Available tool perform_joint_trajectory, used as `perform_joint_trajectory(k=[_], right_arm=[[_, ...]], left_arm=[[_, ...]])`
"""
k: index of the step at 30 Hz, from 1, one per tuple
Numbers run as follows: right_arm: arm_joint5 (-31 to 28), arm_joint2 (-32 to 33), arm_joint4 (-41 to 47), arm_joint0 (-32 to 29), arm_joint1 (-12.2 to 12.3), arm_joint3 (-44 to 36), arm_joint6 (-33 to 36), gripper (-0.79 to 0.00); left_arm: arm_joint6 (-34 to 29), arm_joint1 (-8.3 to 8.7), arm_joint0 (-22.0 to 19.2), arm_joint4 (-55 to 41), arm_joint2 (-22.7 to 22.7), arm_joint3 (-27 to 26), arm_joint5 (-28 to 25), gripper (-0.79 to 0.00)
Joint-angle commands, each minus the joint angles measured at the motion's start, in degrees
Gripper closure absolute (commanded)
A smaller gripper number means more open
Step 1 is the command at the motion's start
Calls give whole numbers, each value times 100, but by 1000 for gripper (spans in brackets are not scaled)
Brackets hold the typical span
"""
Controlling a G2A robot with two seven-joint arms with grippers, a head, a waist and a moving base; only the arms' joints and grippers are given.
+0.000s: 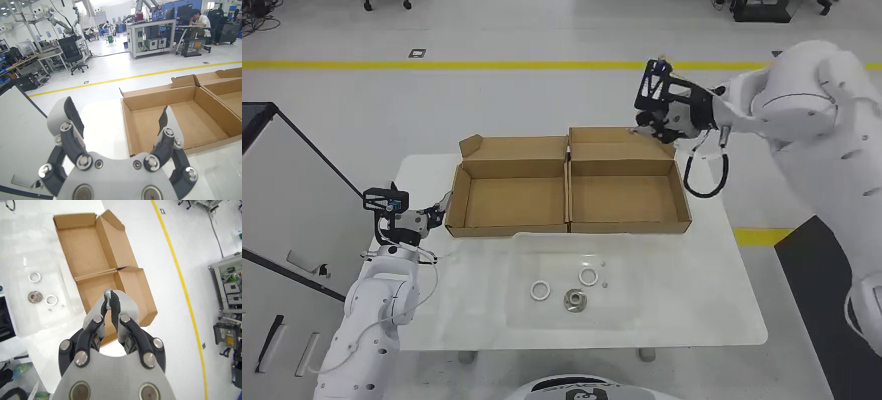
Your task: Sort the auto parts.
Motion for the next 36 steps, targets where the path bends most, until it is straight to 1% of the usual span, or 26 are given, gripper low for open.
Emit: perform_joint_trajectory(k=[1, 7, 13, 25, 33, 36], right_arm=[[-51, -334, -174, 138, -24, 287, -51, 0], [-153, -1060, -523, 335, -161, 994, -154, 0], [-177, -1635, -922, 351, -362, 1537, -195, 0], [-65, -2288, -1353, 189, -778, 2702, -542, 0], [293, -2446, -1593, 64, -980, 3277, -849, 0], [262, -2508, -1670, -7, -1035, 3396, -892, 0]], left_arm=[[0, 0, 0, 0, 0, 0, 0, -785], [0, 0, 0, 0, 0, 0, 0, -785], [0, 0, 0, 0, 0, 0, 0, -785], [0, 0, 0, 0, 0, 0, 0, -785], [0, 0, 0, 0, 0, 0, 0, -785], [0, 0, 0, 0, 0, 0, 0, -785]])
